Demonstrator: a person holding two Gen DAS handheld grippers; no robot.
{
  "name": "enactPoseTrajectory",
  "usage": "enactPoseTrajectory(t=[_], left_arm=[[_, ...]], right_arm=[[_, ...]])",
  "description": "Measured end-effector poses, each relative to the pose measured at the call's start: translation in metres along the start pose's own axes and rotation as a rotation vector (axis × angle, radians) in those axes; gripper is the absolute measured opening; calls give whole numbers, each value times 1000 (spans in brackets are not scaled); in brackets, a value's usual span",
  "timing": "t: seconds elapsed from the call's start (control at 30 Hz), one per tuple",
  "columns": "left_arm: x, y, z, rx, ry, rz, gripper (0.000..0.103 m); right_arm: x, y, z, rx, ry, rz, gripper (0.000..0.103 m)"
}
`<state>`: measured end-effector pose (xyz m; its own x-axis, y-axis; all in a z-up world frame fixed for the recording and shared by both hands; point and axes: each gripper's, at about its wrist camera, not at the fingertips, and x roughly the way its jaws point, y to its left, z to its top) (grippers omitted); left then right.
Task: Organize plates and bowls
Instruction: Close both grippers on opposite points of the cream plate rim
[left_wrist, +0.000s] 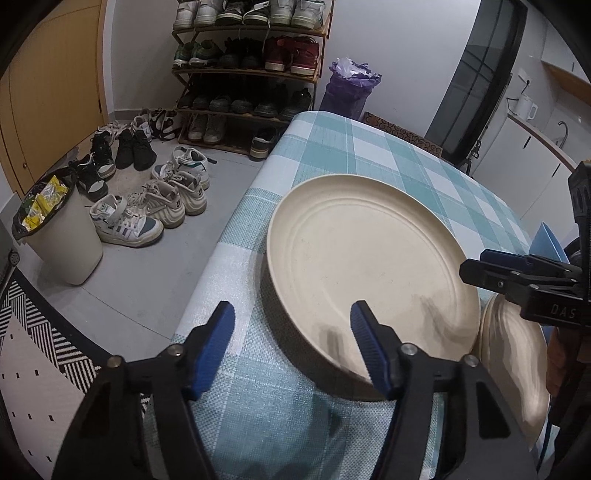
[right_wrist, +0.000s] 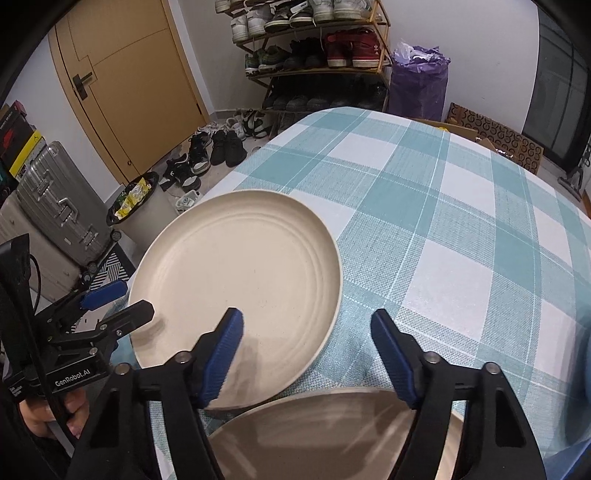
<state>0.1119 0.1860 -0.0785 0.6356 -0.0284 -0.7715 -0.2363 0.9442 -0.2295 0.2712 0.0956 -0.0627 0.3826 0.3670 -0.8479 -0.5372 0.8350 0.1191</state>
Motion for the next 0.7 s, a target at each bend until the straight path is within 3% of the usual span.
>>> enactPoseTrajectory(t=[0.27, 0.4, 0.7], left_arm=[[3, 1, -1, -3, 16, -5, 59], [2, 0, -1, 8, 9, -14, 54], [5, -8, -3, 43, 27, -28, 29]], right_arm=[[12, -1, 4, 1, 24, 3, 63], [15, 1, 3, -3, 25, 1, 51], [16, 4, 2, -21, 33, -31, 40]])
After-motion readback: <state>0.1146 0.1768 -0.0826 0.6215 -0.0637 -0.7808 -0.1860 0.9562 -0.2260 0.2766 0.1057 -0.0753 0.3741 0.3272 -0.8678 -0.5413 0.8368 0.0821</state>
